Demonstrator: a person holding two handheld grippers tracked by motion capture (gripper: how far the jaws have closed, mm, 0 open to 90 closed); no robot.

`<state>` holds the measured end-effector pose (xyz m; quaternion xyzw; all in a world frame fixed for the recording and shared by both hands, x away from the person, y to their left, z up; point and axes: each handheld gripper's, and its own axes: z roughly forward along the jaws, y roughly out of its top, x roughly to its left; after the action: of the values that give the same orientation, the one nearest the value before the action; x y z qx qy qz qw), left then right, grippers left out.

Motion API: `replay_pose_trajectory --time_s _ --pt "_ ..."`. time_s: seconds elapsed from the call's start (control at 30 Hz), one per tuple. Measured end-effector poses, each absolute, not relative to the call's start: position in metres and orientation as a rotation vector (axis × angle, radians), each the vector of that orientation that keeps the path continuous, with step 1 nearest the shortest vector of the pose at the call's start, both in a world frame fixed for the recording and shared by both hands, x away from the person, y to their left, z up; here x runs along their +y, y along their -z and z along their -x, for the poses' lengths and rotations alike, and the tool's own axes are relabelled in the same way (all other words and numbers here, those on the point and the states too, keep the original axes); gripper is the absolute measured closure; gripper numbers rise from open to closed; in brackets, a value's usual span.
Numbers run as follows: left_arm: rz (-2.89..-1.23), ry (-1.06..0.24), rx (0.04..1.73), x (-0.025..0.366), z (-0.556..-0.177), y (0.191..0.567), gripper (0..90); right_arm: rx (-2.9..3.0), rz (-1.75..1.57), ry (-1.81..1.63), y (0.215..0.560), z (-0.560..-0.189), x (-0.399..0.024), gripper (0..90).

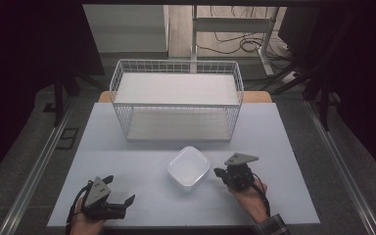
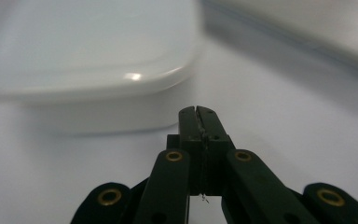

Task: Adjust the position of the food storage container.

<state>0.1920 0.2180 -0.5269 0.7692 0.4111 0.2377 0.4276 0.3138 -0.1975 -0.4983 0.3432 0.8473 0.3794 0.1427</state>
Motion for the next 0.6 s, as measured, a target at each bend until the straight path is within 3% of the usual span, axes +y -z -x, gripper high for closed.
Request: replay_pose_trajectory --time_s 0.27,0.6 --pt "-1.899 -0.576 1.024 0.220 -0.191 0.526 2.7 2.393 -0.945 -1.151 0.500 -0.365 -0.177 89.3" --pt "-1.892 -0.560 1.017 0.221 -0.191 0.526 2.7 2.497 -0.912 -1.140 0.508 -0.345 -0.165 89.4"
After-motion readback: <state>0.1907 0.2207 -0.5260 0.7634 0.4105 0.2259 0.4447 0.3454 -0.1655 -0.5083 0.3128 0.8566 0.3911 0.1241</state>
